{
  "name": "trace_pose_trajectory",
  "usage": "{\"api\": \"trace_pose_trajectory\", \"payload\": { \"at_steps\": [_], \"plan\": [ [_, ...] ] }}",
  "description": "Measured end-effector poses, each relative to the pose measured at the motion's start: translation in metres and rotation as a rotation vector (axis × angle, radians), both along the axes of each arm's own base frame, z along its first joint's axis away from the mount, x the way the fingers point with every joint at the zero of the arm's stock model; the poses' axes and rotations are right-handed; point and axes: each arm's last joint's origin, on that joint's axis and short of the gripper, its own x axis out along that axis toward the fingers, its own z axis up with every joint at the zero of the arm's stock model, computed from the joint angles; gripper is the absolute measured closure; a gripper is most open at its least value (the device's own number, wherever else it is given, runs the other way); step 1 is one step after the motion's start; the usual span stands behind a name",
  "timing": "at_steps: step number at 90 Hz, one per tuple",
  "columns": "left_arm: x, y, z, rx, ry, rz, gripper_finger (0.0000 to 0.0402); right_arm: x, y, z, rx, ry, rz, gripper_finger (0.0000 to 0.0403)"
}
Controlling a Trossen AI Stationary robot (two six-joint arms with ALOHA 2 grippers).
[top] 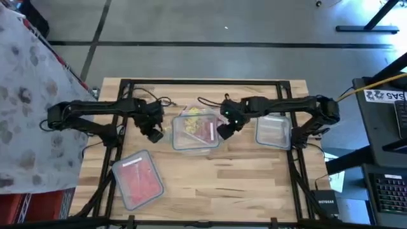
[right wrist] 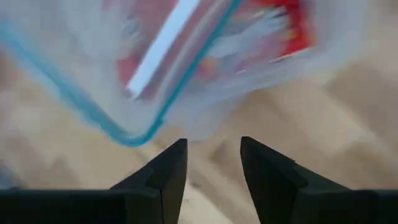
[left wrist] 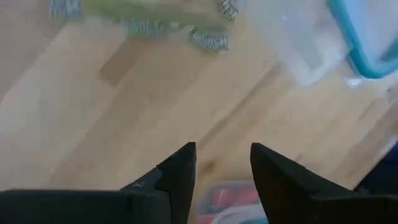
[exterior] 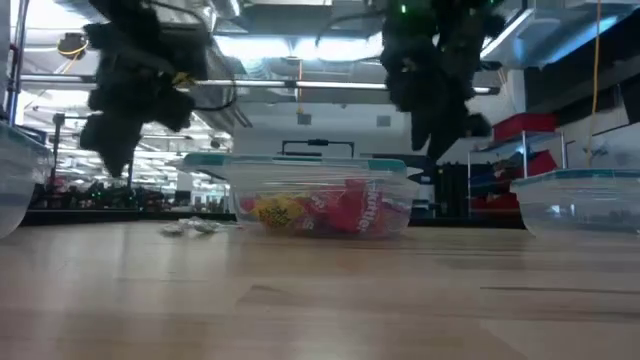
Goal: Sort candy
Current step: Close the rectangular transparent bin
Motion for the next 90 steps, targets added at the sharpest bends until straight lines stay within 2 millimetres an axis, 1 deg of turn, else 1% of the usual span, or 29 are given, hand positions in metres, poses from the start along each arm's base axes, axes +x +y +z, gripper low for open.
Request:
{"api": "trace_pose_trajectory", "payload": {
  "at_steps": [13, 24, 30, 41, 51, 58, 69, 79, 90],
  "plan": [
    [-0.01, -0.005, -0.009, -0.038, -0.144, 0.061, 0.0265, -0.009, 0.0, -0.023, 0.088, -0.011, 0.017, 0.0257],
    [-0.009, -0.005, -0.016, -0.07, -0.327, 0.099, 0.0265, -0.014, 0.004, -0.039, 0.154, -0.028, 0.025, 0.0223],
    [-0.009, -0.004, -0.024, -0.082, -0.362, 0.144, 0.0265, -0.014, 0.004, -0.043, 0.171, -0.056, 0.02, 0.0196],
    [-0.007, -0.003, -0.032, -0.102, -0.418, 0.201, 0.0265, -0.012, 0.004, -0.045, 0.177, -0.087, -0.007, 0.0146],
    [-0.006, -0.003, -0.038, -0.115, -0.455, 0.23, 0.0265, -0.01, 0.003, -0.044, 0.166, -0.12, -0.015, 0.0122],
    [-0.005, -0.003, -0.038, -0.107, -0.49, 0.227, 0.0265, -0.007, 0.002, -0.042, 0.144, -0.159, -0.014, 0.012],
    [-0.003, -0.001, -0.037, -0.051, -0.523, 0.24, 0.0265, -0.002, -0.005, -0.039, 0.111, -0.228, -0.031, 0.013],
    [0.0, 0.001, -0.034, -0.021, -0.566, 0.252, 0.0265, 0.0, -0.011, -0.036, 0.104, -0.268, -0.05, 0.0144],
    [0.002, 0.002, -0.031, -0.034, -0.602, 0.263, 0.0265, 0.002, -0.01, -0.034, 0.112, -0.28, -0.046, 0.017]
  ]
}}
